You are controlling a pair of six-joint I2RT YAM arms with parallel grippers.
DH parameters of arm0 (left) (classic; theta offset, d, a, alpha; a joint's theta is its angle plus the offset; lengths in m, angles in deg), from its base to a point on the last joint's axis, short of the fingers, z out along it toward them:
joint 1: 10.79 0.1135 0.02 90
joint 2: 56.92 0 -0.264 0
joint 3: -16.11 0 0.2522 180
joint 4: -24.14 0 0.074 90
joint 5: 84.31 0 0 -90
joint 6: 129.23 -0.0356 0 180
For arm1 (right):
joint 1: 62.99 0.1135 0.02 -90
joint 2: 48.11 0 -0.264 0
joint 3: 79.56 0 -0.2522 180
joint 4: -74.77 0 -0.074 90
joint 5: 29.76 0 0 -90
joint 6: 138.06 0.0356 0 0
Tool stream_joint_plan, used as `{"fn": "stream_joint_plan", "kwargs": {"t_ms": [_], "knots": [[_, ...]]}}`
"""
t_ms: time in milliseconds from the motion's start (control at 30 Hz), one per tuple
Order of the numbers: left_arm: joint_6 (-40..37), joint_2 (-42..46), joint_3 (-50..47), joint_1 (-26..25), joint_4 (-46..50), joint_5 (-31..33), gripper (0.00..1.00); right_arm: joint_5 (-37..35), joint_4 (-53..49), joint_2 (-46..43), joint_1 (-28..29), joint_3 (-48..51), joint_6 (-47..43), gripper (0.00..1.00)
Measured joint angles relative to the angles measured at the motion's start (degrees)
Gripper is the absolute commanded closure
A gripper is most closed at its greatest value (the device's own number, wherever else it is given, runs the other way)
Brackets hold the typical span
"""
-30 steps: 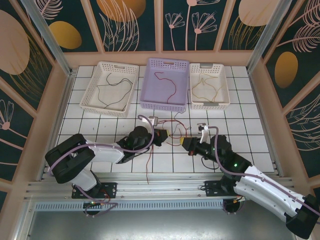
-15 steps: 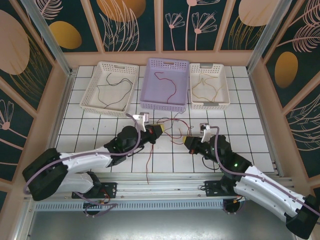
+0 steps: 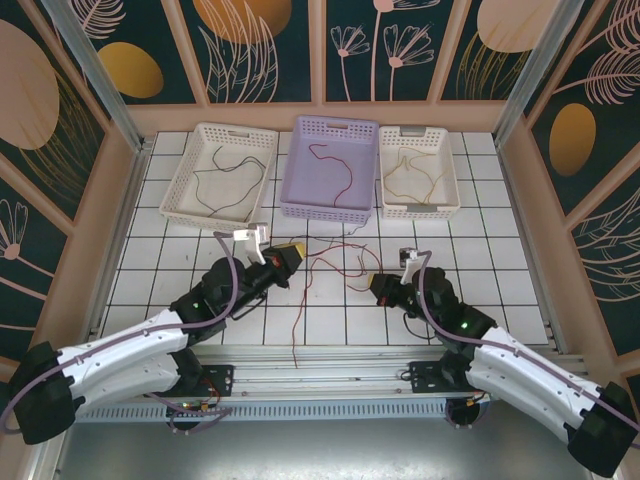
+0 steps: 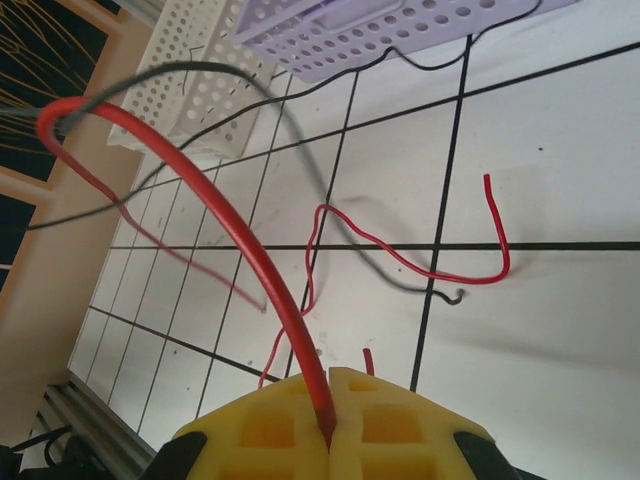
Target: Untangle the cables
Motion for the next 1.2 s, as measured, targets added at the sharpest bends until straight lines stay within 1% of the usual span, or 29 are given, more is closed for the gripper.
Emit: {"fn": "stream_joint_plan", "kwargs": {"t_ms": [233,433,567,733,1000,1200], "knots": [[-1.57,6.12,2.49,0.00,9.77,4.98,1.00,0.90,0.33,1.49,-1.09,1.46,0.13,1.00],[-3.91,11.28,9.05,0.00,17.49,9.40,1.00,0.87,0.90,1.90,-2.67,3.02,0.59,1.00],[-5.46,13.62,13.31,0.00,22.38,12.35,1.00,1.09,1.95,2.47,-4.81,5.29,1.51,1.00],[-7.85,14.32,18.36,0.00,28.92,15.85,1.00,1.92,2.51,3.93,-6.75,7.26,2.03,1.00],[-13.05,13.99,30.23,0.00,37.18,20.79,1.00,2.12,3.30,4.90,-9.51,8.94,3.26,1.00],[-17.62,10.29,40.44,0.00,40.63,23.56,1.00,2.16,3.65,6.56,-11.15,10.54,4.07,1.00]]}}
